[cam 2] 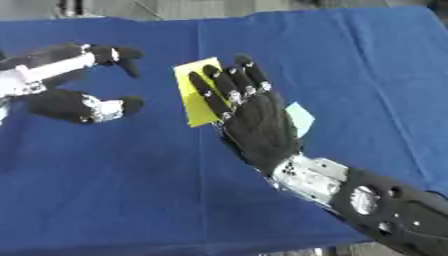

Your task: Pick up the objects with one hand, pass them to the other hand, and then place them into the box on the other side of the table.

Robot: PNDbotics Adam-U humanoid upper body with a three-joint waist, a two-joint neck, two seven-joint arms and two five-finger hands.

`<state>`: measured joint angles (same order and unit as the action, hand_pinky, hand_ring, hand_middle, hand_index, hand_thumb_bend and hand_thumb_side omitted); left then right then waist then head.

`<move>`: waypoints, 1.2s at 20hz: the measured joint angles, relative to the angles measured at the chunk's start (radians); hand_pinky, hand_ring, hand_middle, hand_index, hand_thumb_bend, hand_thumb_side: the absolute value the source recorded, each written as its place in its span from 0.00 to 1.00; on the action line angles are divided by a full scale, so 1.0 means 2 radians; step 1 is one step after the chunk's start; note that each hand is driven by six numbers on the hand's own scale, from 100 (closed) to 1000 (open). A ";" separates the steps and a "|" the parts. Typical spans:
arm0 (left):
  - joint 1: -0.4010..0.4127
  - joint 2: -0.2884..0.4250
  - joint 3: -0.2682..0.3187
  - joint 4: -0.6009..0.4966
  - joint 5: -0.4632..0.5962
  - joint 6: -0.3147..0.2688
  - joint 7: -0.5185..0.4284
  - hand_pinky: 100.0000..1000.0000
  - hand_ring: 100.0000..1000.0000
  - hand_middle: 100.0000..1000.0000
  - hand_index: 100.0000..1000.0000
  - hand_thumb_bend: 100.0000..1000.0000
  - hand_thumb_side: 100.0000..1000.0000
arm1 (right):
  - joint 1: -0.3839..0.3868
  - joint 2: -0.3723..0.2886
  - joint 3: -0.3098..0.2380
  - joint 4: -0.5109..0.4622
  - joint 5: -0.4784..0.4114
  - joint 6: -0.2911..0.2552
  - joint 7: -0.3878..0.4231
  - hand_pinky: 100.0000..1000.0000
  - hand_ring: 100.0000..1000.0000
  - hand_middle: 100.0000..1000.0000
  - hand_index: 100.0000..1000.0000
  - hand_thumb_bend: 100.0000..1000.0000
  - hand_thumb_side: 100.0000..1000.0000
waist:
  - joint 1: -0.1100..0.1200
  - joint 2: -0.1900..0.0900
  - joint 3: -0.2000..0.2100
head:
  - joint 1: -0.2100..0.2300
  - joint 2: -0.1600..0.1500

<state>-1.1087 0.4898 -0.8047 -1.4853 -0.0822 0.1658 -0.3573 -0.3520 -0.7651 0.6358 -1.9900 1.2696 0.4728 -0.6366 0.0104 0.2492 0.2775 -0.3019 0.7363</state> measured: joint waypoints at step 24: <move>-0.012 -0.049 0.043 0.078 0.010 -0.076 -0.097 1.00 1.00 0.76 1.00 0.22 0.79 | -0.017 0.005 0.003 0.000 -0.016 -0.022 -0.022 0.67 0.54 0.45 0.52 0.10 0.00 | -0.002 0.003 -0.002 | -0.004 0.014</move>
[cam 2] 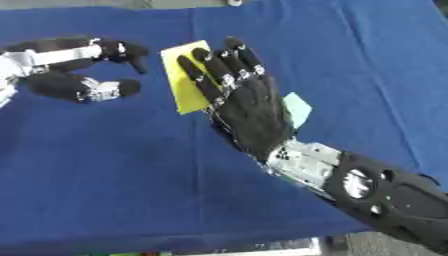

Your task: Pick up the objects with one hand, pass them to the other hand, and then place them into the box on the other side of the table.

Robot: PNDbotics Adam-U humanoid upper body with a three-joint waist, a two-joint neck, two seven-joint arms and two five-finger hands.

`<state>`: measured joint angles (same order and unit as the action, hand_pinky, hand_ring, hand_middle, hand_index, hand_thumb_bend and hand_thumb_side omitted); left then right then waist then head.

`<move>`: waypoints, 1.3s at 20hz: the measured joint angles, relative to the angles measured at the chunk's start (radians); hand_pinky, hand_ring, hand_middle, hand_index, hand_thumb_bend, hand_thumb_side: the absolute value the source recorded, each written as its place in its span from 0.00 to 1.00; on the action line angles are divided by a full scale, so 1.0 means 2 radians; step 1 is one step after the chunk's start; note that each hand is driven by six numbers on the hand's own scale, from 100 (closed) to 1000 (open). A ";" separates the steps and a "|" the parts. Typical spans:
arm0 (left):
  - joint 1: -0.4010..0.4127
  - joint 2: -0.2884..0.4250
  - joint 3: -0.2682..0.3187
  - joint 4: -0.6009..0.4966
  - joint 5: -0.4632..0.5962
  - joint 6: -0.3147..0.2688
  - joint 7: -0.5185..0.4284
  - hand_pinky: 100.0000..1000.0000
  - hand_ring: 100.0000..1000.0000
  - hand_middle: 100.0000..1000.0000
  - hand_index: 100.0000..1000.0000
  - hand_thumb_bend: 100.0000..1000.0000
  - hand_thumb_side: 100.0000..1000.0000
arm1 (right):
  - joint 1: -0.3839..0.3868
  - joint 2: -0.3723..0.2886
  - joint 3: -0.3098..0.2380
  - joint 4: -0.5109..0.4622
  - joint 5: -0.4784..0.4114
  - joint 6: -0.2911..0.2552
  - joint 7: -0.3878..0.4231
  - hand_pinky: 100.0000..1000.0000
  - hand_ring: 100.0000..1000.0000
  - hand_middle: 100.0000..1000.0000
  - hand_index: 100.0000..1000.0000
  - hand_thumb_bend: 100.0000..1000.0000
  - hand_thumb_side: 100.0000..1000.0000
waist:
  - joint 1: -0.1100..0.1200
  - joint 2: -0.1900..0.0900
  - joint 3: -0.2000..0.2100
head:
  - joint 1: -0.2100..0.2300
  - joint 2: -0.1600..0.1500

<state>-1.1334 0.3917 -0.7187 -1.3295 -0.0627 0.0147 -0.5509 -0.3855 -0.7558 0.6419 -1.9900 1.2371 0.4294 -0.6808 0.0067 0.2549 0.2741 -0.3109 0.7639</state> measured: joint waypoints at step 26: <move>-0.015 -0.037 0.004 0.003 0.003 0.004 -0.017 1.00 1.00 0.75 0.99 0.22 0.78 | -0.012 0.004 0.003 0.000 -0.018 -0.021 -0.023 0.65 0.53 0.44 0.52 0.10 0.00 | -0.001 0.000 -0.001 | -0.004 0.000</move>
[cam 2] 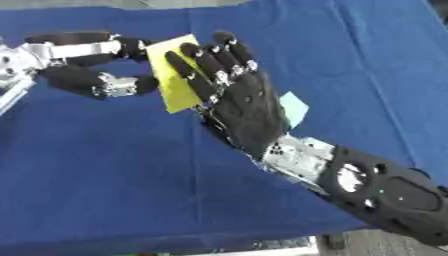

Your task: Pick up the objects with one hand, pass them to the other hand, and then place them into the box on the other side of the table.

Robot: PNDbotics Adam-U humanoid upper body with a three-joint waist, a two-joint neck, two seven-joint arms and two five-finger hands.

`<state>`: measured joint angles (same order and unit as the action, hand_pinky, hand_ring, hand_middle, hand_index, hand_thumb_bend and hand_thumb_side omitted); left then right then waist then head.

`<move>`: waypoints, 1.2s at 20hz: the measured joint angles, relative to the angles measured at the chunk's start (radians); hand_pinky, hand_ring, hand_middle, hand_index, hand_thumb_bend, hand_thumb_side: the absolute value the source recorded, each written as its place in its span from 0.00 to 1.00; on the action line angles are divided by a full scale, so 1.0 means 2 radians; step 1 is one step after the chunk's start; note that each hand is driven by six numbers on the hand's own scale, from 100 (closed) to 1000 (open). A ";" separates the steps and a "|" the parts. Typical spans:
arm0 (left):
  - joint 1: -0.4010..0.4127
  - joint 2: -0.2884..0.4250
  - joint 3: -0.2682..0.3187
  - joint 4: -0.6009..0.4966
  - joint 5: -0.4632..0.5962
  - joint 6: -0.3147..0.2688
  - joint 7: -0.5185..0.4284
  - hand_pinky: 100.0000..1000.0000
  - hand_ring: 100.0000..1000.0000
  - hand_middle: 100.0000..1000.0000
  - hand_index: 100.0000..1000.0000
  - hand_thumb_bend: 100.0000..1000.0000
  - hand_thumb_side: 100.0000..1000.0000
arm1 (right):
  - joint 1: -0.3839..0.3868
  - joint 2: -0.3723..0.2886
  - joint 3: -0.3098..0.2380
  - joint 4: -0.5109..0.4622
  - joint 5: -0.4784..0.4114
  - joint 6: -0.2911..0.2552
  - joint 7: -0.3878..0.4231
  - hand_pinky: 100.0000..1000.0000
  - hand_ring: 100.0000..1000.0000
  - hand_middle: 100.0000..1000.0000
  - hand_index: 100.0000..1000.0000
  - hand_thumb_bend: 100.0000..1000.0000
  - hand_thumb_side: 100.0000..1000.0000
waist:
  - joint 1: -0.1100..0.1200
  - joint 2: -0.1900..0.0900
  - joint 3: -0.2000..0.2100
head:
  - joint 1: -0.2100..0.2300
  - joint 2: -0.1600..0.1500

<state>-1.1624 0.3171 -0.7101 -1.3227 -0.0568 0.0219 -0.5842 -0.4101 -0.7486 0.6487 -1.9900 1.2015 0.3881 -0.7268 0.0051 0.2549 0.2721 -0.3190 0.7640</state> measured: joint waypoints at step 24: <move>-0.007 0.000 -0.004 -0.010 -0.019 -0.059 -0.098 1.00 1.00 0.79 1.00 0.29 0.78 | 0.012 0.000 0.018 -0.001 -0.033 0.004 0.004 0.52 0.46 0.43 0.51 0.10 0.00 | 0.001 0.003 0.000 | -0.008 0.000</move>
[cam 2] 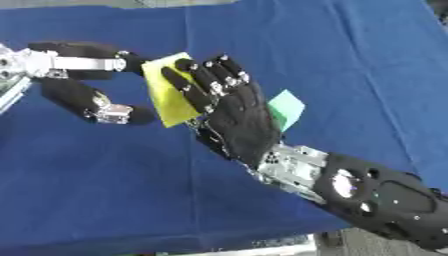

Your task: Pick up the objects with one hand, pass them to the other hand, and then place them into the box on the other side of the table.

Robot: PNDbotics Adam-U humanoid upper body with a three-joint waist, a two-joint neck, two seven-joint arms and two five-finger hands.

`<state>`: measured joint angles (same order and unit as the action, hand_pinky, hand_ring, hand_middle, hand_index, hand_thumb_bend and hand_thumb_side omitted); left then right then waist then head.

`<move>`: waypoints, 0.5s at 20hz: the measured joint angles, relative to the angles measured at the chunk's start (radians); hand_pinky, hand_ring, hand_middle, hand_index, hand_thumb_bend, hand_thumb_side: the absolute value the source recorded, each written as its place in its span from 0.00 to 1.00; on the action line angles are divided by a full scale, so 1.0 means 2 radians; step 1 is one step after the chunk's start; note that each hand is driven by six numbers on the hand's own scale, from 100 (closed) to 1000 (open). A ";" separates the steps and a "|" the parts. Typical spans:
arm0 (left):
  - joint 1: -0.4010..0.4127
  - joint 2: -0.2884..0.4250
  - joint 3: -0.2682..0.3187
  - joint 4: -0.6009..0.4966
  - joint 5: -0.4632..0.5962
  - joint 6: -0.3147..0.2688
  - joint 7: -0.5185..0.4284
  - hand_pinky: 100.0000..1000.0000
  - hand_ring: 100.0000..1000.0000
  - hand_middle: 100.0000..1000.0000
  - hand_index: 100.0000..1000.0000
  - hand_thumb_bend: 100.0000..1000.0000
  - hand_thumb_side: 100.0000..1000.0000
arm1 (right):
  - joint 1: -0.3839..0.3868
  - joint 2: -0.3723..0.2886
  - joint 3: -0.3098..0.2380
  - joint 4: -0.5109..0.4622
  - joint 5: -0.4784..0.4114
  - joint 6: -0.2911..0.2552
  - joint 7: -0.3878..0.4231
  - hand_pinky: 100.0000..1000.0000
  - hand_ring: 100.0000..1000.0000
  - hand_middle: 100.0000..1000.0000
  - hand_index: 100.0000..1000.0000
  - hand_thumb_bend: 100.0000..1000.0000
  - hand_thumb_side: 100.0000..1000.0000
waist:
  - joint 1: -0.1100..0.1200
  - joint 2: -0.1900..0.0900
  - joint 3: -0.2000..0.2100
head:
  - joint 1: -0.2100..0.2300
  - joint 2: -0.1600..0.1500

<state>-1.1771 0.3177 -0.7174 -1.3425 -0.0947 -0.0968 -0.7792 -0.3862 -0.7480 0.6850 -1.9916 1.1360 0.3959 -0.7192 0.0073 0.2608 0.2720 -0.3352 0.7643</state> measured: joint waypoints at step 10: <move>0.000 -0.001 0.004 0.001 -0.004 -0.005 -0.005 1.00 1.00 0.77 0.99 0.27 0.83 | 0.002 0.002 0.000 -0.003 -0.003 0.004 0.004 0.52 0.46 0.43 0.51 0.10 0.00 | -0.001 0.001 -0.002 | -0.001 0.000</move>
<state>-1.1774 0.3156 -0.7101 -1.3401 -0.1028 -0.1064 -0.7896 -0.3831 -0.7437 0.6847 -1.9985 1.1294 0.4031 -0.7121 0.0062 0.2621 0.2682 -0.3368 0.7643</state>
